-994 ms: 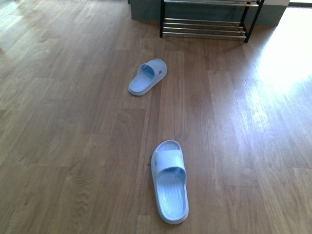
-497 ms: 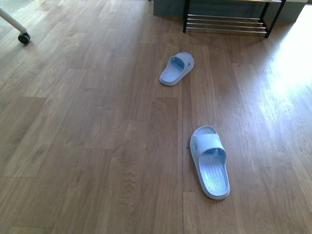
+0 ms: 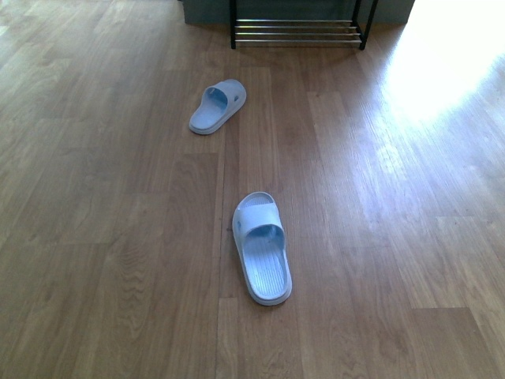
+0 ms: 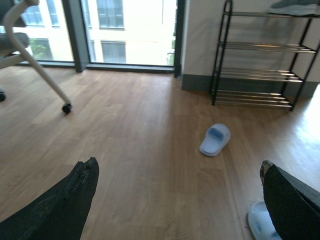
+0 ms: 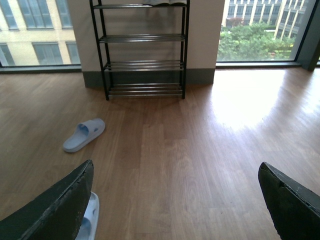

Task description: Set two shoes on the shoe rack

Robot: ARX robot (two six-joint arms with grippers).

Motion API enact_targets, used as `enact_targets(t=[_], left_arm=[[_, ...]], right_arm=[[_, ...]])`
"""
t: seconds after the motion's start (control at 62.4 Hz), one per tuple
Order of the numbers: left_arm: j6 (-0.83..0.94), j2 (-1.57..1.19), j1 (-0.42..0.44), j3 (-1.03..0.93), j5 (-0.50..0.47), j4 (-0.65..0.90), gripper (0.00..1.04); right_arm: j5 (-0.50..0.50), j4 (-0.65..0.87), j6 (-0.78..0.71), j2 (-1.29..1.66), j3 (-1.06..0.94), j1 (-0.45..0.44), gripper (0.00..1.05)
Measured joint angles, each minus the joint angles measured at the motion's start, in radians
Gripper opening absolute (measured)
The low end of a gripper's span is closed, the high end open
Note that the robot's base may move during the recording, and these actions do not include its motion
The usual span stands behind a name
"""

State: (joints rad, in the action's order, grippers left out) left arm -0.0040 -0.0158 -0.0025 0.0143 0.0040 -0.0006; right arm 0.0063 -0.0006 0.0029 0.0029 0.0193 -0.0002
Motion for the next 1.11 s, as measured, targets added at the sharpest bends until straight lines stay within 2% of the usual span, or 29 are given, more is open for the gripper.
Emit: enact_targets(t=[1.107], left_arm=[[0.0,0.0,0.0,0.0,-0.004,0.0,0.95]], right_arm=[[-0.006,0.0,0.0,0.0,0.0,0.0,0.95]])
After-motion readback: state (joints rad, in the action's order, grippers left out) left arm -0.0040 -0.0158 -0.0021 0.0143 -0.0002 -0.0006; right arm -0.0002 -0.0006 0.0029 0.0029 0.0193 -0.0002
